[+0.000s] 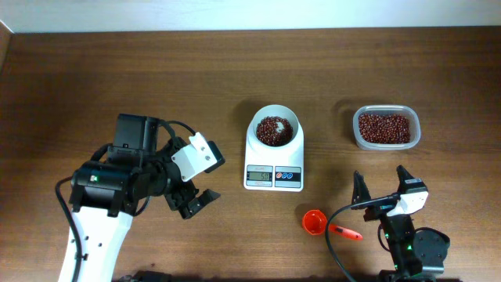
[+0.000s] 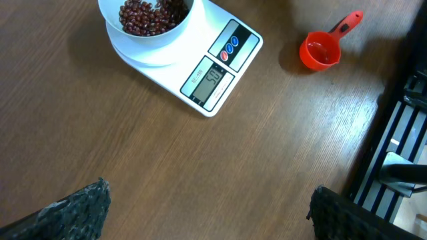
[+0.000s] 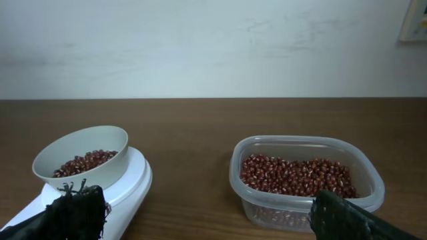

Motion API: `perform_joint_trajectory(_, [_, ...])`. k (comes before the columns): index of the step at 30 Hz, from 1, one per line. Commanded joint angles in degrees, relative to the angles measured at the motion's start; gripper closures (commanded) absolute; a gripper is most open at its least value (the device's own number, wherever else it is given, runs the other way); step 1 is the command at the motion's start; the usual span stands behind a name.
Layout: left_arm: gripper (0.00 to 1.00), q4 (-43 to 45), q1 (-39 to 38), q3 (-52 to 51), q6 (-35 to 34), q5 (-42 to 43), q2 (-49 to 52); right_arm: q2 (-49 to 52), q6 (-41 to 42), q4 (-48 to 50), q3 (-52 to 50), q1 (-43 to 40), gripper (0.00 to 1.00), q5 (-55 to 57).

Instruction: Scoop and weigh 50g on scale

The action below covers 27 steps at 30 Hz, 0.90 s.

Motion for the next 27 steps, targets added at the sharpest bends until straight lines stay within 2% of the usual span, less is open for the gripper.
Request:
perform_joint_trajectory(1, [0.01,-0.09,0.28,0.98,0.96,1.01,-0.48,-0.7,-3.34,-0.37,-0.42,-0.37,0.01,1.53])
perform_joint_trajectory(3, [0.01,-0.09,0.28,0.98,0.96,1.03,-0.48,-0.7,-5.33,-0.39,-0.42,-0.37,0.01,1.53])
perform_joint_trajectory(27, [0.01,-0.09,0.28,0.98,0.96,1.03,-0.48,-0.7,-5.29,-0.5,-0.42,-0.37,0.01,1.88])
